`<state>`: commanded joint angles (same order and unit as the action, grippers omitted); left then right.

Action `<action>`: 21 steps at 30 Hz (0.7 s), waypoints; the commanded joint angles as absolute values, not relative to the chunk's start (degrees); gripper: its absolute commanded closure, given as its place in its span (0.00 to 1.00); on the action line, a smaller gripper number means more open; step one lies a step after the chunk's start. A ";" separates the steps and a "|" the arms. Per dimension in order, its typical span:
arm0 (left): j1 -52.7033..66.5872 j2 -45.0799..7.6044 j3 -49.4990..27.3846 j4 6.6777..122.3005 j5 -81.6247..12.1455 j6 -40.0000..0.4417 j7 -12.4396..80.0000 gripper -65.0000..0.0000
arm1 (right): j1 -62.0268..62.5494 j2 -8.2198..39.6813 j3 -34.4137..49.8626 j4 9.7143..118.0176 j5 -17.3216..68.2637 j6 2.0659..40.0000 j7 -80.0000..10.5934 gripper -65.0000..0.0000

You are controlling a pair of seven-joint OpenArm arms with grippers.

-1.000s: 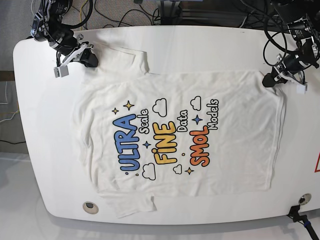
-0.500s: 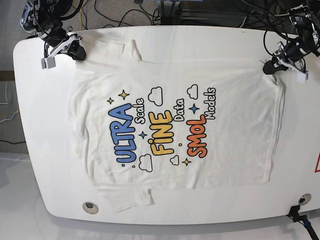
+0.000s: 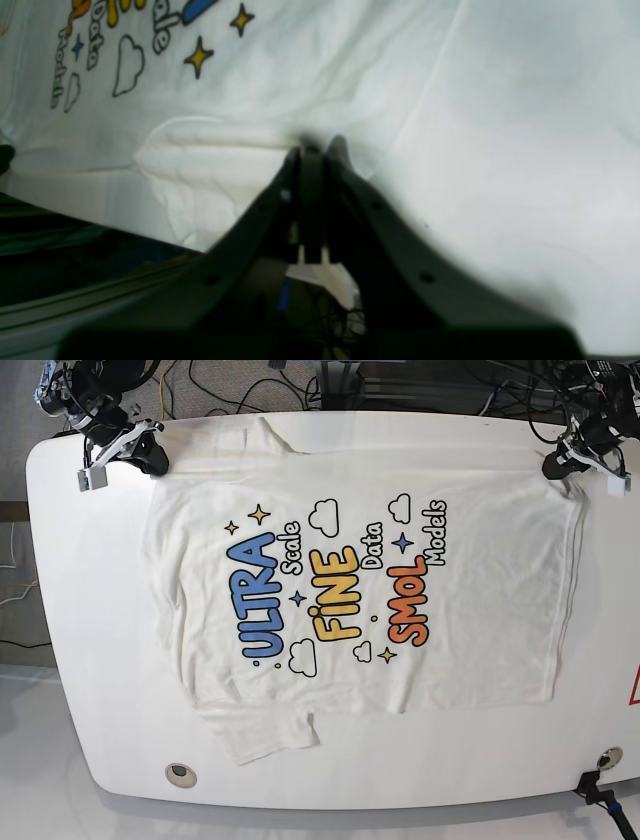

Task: Fold the T-shirt properly
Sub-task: 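Pull the shirt toward the robot with both grippers, straightening it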

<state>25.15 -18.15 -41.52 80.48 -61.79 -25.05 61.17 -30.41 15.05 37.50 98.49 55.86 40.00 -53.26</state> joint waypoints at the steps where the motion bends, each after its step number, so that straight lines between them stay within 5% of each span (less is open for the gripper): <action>1: 25.10 -18.15 -41.56 80.40 -61.83 -24.92 61.27 1.00 | -30.48 14.91 37.52 98.59 55.91 40.00 -53.41 1.00; 21: 26.45 -18.21 -41.93 80.60 -62.44 -24.31 61.66 1.00 | -30.44 15.18 39.34 99.74 56.96 40.00 -54.65 1.00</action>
